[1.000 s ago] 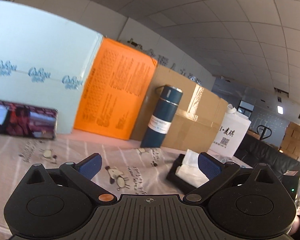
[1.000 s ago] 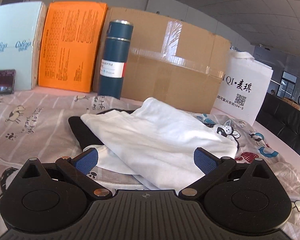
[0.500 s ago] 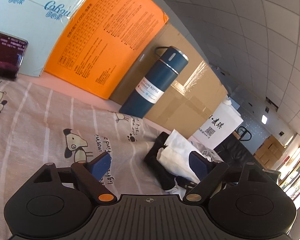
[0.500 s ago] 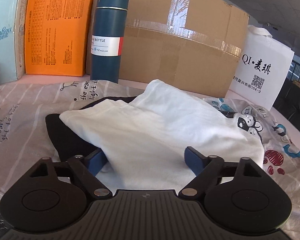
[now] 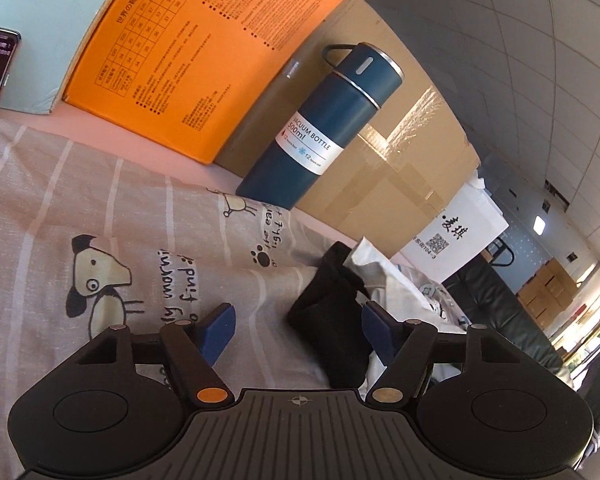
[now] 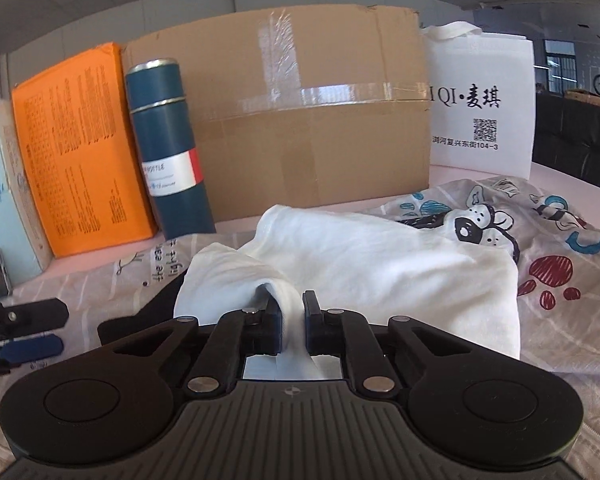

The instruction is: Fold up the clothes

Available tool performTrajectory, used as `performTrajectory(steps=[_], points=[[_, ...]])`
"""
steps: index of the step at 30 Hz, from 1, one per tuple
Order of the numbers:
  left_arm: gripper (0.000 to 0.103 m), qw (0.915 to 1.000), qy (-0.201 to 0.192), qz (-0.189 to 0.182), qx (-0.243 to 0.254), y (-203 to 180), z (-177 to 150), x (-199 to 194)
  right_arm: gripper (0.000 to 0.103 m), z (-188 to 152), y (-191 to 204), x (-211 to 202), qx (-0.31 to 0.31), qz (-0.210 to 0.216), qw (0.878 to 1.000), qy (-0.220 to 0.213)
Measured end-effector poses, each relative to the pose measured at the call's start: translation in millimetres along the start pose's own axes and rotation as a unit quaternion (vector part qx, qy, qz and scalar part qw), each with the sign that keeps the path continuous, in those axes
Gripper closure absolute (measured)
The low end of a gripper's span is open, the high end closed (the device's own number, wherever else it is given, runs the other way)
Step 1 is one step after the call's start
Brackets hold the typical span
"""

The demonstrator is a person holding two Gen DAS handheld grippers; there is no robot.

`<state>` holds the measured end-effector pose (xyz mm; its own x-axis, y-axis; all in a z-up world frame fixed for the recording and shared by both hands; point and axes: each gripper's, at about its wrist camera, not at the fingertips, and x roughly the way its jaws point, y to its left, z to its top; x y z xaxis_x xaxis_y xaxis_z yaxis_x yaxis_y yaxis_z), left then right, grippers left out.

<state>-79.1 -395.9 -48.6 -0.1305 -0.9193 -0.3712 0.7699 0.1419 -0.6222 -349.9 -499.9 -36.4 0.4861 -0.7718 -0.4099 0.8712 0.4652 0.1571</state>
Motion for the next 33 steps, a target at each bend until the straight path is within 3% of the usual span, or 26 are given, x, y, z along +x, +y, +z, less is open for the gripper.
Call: performTrajectory(steps=[3,7,9,10,11,13,18,24,33], points=[[0.034,0.9999,0.012,-0.003,0.007,-7,1,14,0.094,3,-11,-9,0.036,-0.004,0.999,-0.025],[0.045,0.9988,0.035,-0.001,0.034,-23,-4,34,0.094,4,-20,-18,0.067,-0.011,0.996,-0.054],[0.059,0.9976,0.043,0.009,0.054,-31,-8,42,0.094,4,-23,-21,0.073,-0.013,0.995,-0.064],[0.075,0.9970,0.044,0.010,0.063,-33,-10,43,0.094,4,-24,-23,0.076,-0.014,0.995,-0.070],[0.084,0.9964,0.045,0.010,0.071,-36,-11,44,0.094,4,-24,-24,0.078,-0.013,0.994,-0.074],[0.091,0.9949,0.048,0.011,0.088,-40,-14,46,0.094,4,-24,-26,0.078,-0.014,0.993,-0.082],[0.093,0.9925,0.014,-0.009,0.121,-53,-13,30,0.095,6,-24,-36,0.075,-0.022,0.990,-0.113],[0.094,0.9862,-0.060,-0.046,0.148,-75,-1,-15,0.096,26,-12,-78,0.061,-0.017,0.981,-0.184],[0.095,0.9740,-0.170,-0.052,0.141,-68,27,-115,0.096,46,20,-135,0.062,0.038,0.968,-0.240]])
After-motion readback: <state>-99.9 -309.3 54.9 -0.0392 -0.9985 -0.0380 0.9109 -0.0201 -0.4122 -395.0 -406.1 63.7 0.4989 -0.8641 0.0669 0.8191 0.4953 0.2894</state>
